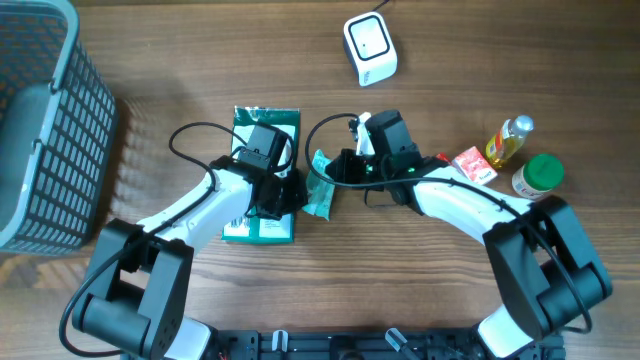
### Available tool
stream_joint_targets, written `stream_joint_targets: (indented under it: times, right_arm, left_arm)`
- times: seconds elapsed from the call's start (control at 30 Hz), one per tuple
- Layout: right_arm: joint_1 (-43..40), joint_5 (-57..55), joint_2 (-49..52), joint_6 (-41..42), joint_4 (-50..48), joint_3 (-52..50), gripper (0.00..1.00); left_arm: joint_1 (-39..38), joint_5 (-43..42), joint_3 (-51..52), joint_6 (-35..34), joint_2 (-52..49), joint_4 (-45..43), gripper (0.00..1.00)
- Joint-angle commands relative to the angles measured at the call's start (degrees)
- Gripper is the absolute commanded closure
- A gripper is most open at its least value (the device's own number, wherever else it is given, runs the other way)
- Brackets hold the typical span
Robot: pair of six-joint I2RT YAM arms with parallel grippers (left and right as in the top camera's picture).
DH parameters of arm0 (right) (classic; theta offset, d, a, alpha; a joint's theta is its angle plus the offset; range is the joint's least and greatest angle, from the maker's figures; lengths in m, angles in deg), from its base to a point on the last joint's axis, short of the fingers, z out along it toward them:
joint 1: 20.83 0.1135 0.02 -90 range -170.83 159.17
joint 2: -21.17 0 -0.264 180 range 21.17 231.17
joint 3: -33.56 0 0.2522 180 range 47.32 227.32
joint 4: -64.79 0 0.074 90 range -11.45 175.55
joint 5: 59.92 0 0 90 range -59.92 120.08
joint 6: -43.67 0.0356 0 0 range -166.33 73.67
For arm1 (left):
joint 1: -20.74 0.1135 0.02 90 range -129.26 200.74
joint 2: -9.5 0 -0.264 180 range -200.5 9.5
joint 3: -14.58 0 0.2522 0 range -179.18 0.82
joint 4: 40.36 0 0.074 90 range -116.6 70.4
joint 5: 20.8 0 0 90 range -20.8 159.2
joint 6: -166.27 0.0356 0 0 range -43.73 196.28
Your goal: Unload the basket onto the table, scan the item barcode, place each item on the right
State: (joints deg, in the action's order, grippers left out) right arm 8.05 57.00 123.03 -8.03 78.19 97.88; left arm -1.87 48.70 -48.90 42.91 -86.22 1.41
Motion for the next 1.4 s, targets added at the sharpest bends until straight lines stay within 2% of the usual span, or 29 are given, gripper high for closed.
stream_joint_targets:
  times: [0.0, 0.13, 0.33, 0.73, 0.9, 1.07, 1.23, 1.37]
  right_arm:
    - [1.14, -1.75, 5.33, 0.96, -0.04, -0.35, 0.96]
    - [0.96, -3.52, 9.90, 8.44, 4.85, -0.35, 0.96]
    - [0.39, -7.23, 9.62, 9.68, 4.98, -0.33, 0.95]
    - [0.39, -7.65, 9.62, 9.53, 4.52, -0.33, 0.91]
    - [0.39, -7.65, 9.62, 9.49, 4.17, -0.33, 0.90]
    - [0.39, -7.61, 9.62, 8.68, 4.24, -0.33, 0.89]
    - [0.24, -7.43, 9.35, 8.33, 4.85, -0.33, 0.87]
    - [-2.49, -8.59, 4.61, 7.50, 11.04, -0.33, 0.82]
  left_arm:
    - [-0.15, 2.12, 0.66, -0.57, -0.83, -0.24, 0.96]
    - [-0.15, 3.30, 0.72, -0.57, -0.83, -0.20, 0.96]
    - [-0.15, 11.04, 0.98, -2.25, -0.83, 0.44, 0.96]
    - [-0.39, 10.75, -0.66, -3.15, 7.30, -1.05, 0.96]
    - [-4.20, 9.90, -0.63, -3.39, 5.88, -1.16, 0.96]
    - [-7.93, 17.03, -0.46, -3.61, 1.40, -1.73, 0.96]
    - [-7.21, 17.97, -0.46, -5.09, -2.75, -2.10, 0.96]
    - [-7.10, 17.79, -0.46, -5.05, -2.64, -2.10, 0.96]
